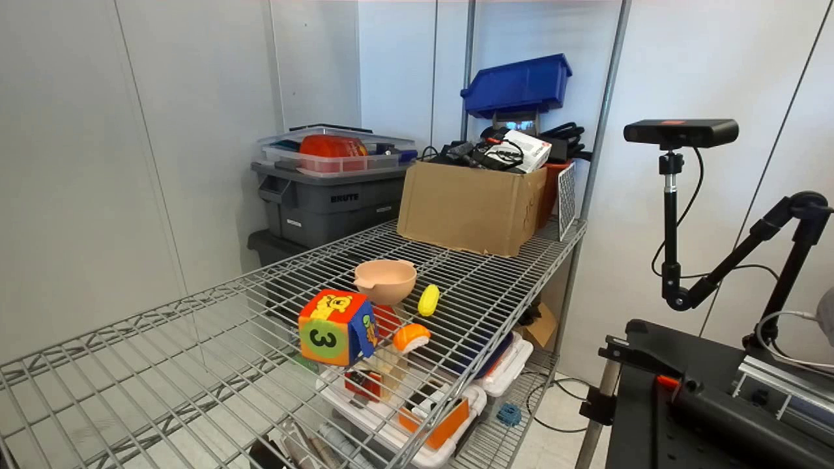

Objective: Move the cube to the right on the shelf

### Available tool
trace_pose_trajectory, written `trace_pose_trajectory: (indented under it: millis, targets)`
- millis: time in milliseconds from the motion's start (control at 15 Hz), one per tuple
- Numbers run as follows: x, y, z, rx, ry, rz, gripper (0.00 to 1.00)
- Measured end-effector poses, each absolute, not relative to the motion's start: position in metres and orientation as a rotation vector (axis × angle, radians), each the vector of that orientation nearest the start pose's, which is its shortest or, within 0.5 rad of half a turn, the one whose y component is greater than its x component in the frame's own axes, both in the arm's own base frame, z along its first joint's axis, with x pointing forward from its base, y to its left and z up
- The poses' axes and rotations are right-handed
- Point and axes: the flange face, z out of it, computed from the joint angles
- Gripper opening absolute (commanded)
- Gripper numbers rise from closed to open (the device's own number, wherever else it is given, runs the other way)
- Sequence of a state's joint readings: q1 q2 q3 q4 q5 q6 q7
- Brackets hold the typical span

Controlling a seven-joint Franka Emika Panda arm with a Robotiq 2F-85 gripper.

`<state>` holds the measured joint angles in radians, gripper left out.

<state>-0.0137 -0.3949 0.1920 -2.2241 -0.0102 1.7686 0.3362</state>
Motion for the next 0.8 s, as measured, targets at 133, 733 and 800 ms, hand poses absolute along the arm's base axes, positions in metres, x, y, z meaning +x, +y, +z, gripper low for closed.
trace_pose_trajectory:
  millis: [133,733,800]
  targets:
    - [0.422,0.083,0.523,-3.226,0.279,0.072,1.00]
    - [0.457,0.055,0.487,-3.005,0.459,0.029,1.00]
    - [0.469,0.049,0.478,-2.973,0.495,0.029,1.00]
